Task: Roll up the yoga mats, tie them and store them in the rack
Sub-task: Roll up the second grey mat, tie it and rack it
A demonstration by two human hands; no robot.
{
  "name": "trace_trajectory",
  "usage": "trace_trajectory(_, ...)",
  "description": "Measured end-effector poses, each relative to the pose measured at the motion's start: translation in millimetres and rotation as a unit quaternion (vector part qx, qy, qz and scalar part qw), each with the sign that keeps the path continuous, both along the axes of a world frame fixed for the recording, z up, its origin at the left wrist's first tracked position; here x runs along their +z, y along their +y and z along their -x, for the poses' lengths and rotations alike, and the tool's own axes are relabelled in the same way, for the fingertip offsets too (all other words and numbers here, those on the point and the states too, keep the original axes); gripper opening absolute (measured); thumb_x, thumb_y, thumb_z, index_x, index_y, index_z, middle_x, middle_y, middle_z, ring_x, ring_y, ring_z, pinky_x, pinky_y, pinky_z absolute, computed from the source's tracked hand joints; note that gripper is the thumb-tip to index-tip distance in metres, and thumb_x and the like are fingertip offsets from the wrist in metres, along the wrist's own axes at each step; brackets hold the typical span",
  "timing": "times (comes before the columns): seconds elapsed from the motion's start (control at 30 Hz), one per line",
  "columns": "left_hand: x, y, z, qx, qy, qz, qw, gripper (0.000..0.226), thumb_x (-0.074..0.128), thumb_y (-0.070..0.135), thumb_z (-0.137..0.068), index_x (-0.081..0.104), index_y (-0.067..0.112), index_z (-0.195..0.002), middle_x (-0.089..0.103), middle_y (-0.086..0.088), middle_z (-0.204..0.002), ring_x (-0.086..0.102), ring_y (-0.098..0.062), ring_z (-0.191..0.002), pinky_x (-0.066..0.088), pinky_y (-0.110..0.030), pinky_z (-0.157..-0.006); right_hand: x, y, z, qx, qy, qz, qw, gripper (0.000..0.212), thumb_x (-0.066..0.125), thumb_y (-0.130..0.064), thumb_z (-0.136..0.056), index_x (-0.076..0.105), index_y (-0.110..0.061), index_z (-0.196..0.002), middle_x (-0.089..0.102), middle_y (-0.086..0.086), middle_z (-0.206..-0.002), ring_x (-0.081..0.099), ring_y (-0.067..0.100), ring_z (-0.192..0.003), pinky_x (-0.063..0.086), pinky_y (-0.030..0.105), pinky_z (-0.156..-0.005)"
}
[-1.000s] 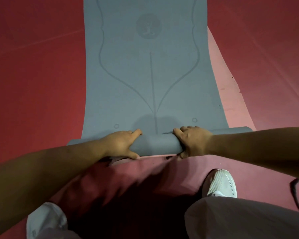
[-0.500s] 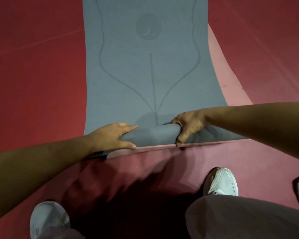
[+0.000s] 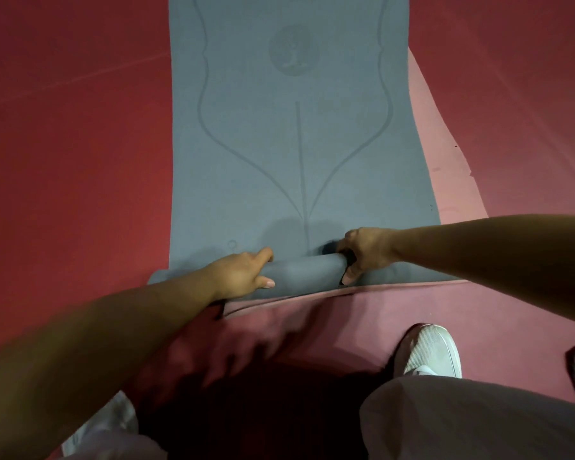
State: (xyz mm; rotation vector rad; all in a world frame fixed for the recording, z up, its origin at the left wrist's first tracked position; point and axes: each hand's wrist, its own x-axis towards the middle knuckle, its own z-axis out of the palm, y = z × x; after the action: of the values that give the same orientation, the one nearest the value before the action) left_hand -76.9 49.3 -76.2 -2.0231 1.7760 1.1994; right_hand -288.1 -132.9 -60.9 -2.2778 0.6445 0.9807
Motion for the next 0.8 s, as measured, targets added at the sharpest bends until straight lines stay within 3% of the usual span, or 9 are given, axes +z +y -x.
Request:
trace_trajectory(0.07,-7,1,1,0.011,0.009,-0.008,1.000,0.045,0.055,0.041,-0.097,0.036,0.012,-0.127,0.059,-0.016,-0.125,0.057,-0.031,-0.110,0.045,-0.037,-0.091,-11,5,4,-0.004,-0.006,0.005,1.000,0.062,0.080,-0.048,-0.075,0.057,-0.022,-0.127,0.062,0.001,-0.114,0.059,0.023,-0.107,0.039,0.025,-0.078)
trace_trajectory(0.2,-19,0,-1,0.014,0.038,-0.017,0.999,0.037,0.051,0.037,-0.100,0.039,0.009,-0.122,0.057,-0.016,-0.124,0.055,-0.029,-0.111,0.043,-0.037,-0.093,-23,6,10,-0.048,-0.022,0.020,0.998,0.049,0.077,-0.037,-0.083,0.047,-0.017,-0.117,0.056,0.001,-0.105,0.058,0.024,-0.103,0.032,0.025,-0.073)
trace_trajectory(0.27,-25,1,-1,-0.047,-0.038,0.044,0.997,0.039,0.046,0.043,-0.099,0.044,0.012,-0.122,0.049,-0.013,-0.129,0.045,-0.029,-0.120,0.037,-0.038,-0.101,-27,6,7,-0.034,-0.018,0.033,0.999,0.052,0.074,-0.038,-0.085,0.047,-0.020,-0.126,0.059,0.006,-0.118,0.056,0.026,-0.113,0.035,0.026,-0.078)
trace_trajectory(0.37,-27,1,-7,-0.145,-0.154,0.114,0.971,0.068,0.030,0.071,-0.085,0.049,0.020,-0.127,0.038,-0.005,-0.129,0.038,-0.025,-0.120,0.033,-0.039,-0.099,-33,1,2,0.033,-0.010,0.138,0.990,0.059,0.066,-0.055,-0.085,0.048,-0.035,-0.137,0.047,0.008,-0.128,0.044,0.030,-0.124,0.038,0.039,-0.099)
trace_trajectory(0.43,-25,-2,-13,-0.172,-0.159,0.095,0.967,0.079,0.043,0.075,-0.080,0.041,0.022,-0.139,0.039,-0.006,-0.131,0.039,-0.025,-0.120,0.034,-0.038,-0.097,-32,-2,-2,0.083,-0.008,0.207,0.975,0.059,0.058,-0.061,-0.087,0.047,-0.039,-0.140,0.046,0.008,-0.129,0.043,0.029,-0.123,0.034,0.041,-0.100)
trace_trajectory(0.53,-27,-13,-18,-0.119,-0.114,0.068,0.984,0.084,0.067,0.055,-0.082,0.032,0.018,-0.149,0.044,-0.010,-0.137,0.044,-0.029,-0.124,0.037,-0.036,-0.102,-33,6,-1,0.136,-0.058,0.270,0.951,0.050,0.051,-0.047,-0.097,0.040,-0.029,-0.142,0.049,0.010,-0.129,0.050,0.030,-0.116,0.038,0.040,-0.094)
trace_trajectory(0.63,-25,-22,-31,0.031,-0.015,0.067,0.997,0.062,0.073,0.037,-0.084,0.040,0.014,-0.131,0.057,-0.012,-0.130,0.055,-0.032,-0.116,0.043,-0.035,-0.091,-35,15,9,0.131,-0.127,0.304,0.935,0.038,0.041,-0.022,-0.097,0.049,-0.019,-0.135,0.055,0.013,-0.118,0.056,0.033,-0.104,0.043,0.039,-0.084)
trace_trajectory(0.7,-26,-23,-36,0.034,-0.021,0.086,0.996,0.043,0.071,0.033,-0.087,0.045,0.014,-0.115,0.059,-0.010,-0.119,0.054,-0.032,-0.110,0.042,-0.035,-0.084,-36,15,18,0.126,-0.169,0.320,0.924,0.044,0.034,-0.031,-0.093,0.062,-0.011,-0.120,0.059,0.014,-0.107,0.058,0.033,-0.093,0.045,0.040,-0.079)
trace_trajectory(0.8,-27,-18,-25,-0.022,-0.123,0.181,0.976,0.028,0.069,0.030,-0.088,0.055,0.010,-0.103,0.053,-0.012,-0.108,0.049,-0.031,-0.103,0.041,-0.039,-0.081,-37,19,26,0.135,-0.112,0.271,0.947,0.089,0.023,-0.068,-0.085,0.051,-0.002,-0.137,0.057,0.017,-0.119,0.056,0.036,-0.104,0.046,0.043,-0.093)
